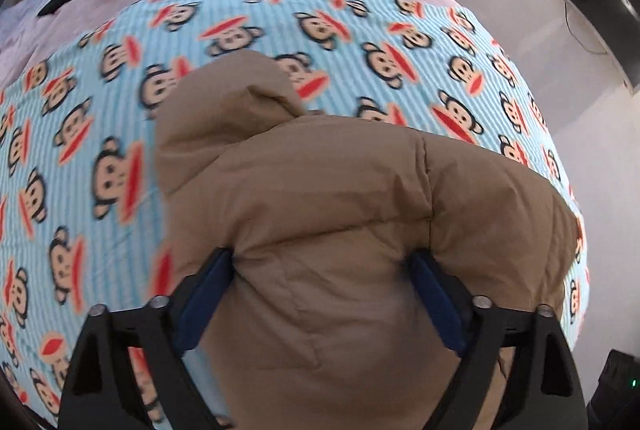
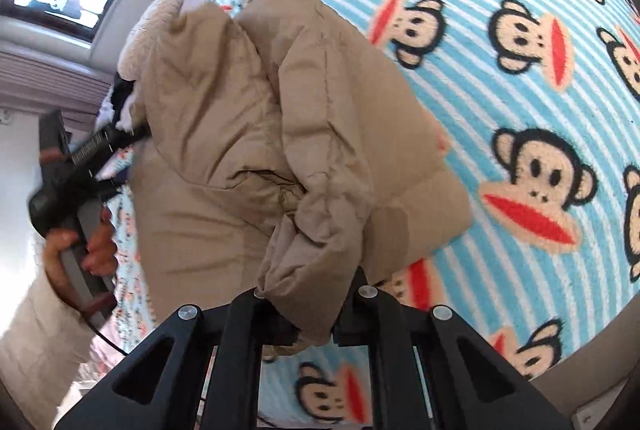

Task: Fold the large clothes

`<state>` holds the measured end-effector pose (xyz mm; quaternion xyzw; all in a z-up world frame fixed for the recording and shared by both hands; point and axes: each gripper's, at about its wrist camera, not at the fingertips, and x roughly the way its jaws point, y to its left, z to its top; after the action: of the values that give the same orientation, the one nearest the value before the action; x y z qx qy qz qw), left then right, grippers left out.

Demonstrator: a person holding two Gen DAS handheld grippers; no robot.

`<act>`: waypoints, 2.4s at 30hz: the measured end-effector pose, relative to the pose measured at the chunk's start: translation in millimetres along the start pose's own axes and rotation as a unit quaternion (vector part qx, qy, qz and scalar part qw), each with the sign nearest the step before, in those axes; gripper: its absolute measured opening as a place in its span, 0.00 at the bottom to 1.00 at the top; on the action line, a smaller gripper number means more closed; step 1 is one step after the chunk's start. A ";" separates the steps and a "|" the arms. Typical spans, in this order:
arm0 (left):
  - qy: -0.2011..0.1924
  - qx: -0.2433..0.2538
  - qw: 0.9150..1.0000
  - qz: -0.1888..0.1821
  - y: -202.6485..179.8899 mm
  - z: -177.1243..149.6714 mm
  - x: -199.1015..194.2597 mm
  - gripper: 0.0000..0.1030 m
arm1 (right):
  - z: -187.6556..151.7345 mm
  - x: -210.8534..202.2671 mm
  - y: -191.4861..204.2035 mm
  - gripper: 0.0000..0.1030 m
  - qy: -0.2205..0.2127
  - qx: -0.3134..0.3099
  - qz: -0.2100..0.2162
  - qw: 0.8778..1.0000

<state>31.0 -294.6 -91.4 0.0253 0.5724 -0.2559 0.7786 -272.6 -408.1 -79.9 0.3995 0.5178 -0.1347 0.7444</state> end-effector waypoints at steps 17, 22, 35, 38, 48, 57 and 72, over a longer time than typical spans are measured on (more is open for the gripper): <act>-0.005 0.010 0.999 0.036 -25.0 1.1 12.5 0.91 | 98.7 -34.1 -8.6 0.64 -0.008 -0.019 0.101 0.995; 0.001 -0.006 0.999 0.047 -22.3 -0.7 9.2 0.91 | 134.7 31.4 -11.8 0.36 0.037 0.056 0.146 0.987; -0.005 0.003 0.994 0.107 -50.2 -5.3 16.4 0.91 | 145.8 59.9 -20.9 0.04 0.056 -0.012 0.070 0.996; -0.006 -0.004 0.995 0.100 -43.4 -8.0 11.5 0.91 | 139.2 35.2 -8.5 0.06 0.048 -0.035 0.041 0.997; -0.010 0.008 0.999 0.052 -20.2 -39.5 -55.0 0.91 | 58.0 -41.9 34.0 0.09 0.030 -0.138 0.010 0.990; 0.045 -0.024 0.999 -0.008 12.8 -127.8 -64.5 0.91 | 22.3 -30.0 10.2 0.34 0.029 -0.113 -0.076 0.990; 0.054 0.017 0.998 0.002 5.6 -134.3 -86.1 0.91 | 16.2 -50.5 20.9 0.43 -0.010 -0.058 -0.101 0.993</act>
<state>-103.0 -213.2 -61.1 0.0538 0.6093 -0.2623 0.7464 -270.6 -417.3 -23.7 0.3002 0.5552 -0.1832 0.7537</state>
